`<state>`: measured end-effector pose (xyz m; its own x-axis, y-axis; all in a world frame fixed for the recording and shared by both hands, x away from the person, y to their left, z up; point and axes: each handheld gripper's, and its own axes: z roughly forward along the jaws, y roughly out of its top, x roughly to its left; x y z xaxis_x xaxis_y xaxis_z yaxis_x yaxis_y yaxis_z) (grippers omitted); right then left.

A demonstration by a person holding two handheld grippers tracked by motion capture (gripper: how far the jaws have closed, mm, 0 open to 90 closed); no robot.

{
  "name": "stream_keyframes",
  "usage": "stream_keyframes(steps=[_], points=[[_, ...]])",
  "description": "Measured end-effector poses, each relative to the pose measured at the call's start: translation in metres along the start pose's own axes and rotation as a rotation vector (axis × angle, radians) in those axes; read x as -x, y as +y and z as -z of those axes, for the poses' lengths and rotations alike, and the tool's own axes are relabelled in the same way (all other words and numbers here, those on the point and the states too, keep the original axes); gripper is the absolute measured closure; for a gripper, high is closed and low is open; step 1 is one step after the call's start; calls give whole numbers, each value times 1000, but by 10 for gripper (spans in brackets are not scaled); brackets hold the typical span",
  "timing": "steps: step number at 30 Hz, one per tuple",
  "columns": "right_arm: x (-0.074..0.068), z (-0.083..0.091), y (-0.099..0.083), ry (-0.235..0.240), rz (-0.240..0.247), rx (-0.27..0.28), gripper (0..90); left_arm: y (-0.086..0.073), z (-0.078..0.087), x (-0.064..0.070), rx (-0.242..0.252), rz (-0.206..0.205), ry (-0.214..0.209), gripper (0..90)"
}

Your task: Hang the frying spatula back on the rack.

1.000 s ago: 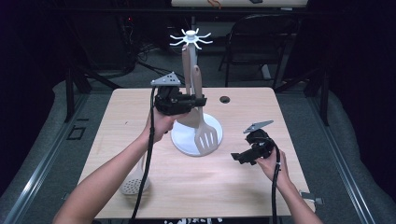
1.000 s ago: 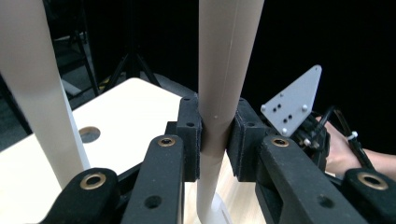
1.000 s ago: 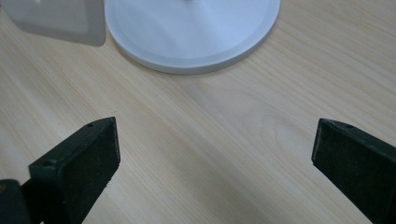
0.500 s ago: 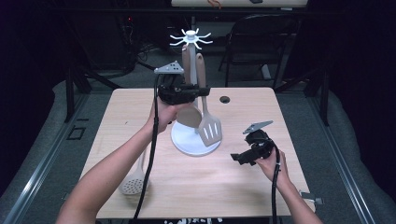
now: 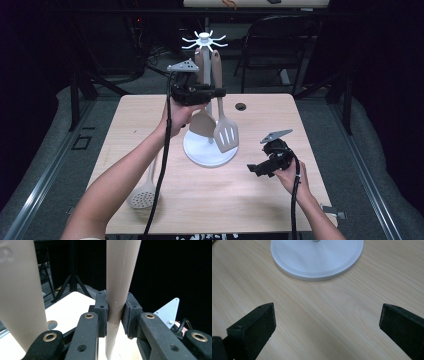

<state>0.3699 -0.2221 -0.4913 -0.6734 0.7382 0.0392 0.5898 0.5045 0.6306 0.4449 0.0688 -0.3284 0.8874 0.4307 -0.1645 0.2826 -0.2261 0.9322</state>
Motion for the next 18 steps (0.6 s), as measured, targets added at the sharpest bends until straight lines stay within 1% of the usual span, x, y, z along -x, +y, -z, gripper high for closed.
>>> stream_keyframes(steps=[3,5,7,10,11,14,18], points=[[0,0,0,8,0,0,5,1,0,-2,8,13,-9,768],[-1,0,0,7,1,1,4,1,-2,-3,3,21,-8,768],[0,0,0,8,-3,1,4,1,-2,-4,-5,20,-6,768],[0,0,0,10,-8,1,4,1,-2,-5,-1,25,-7,767],[0,0,0,9,-1,-3,4,1,-2,-6,1,26,-4,768],[0,0,0,13,-1,-2,4,1,-2,-9,-1,31,3,767],[0,0,0,15,0,-3,4,0,-2,-11,-8,31,26,767]])
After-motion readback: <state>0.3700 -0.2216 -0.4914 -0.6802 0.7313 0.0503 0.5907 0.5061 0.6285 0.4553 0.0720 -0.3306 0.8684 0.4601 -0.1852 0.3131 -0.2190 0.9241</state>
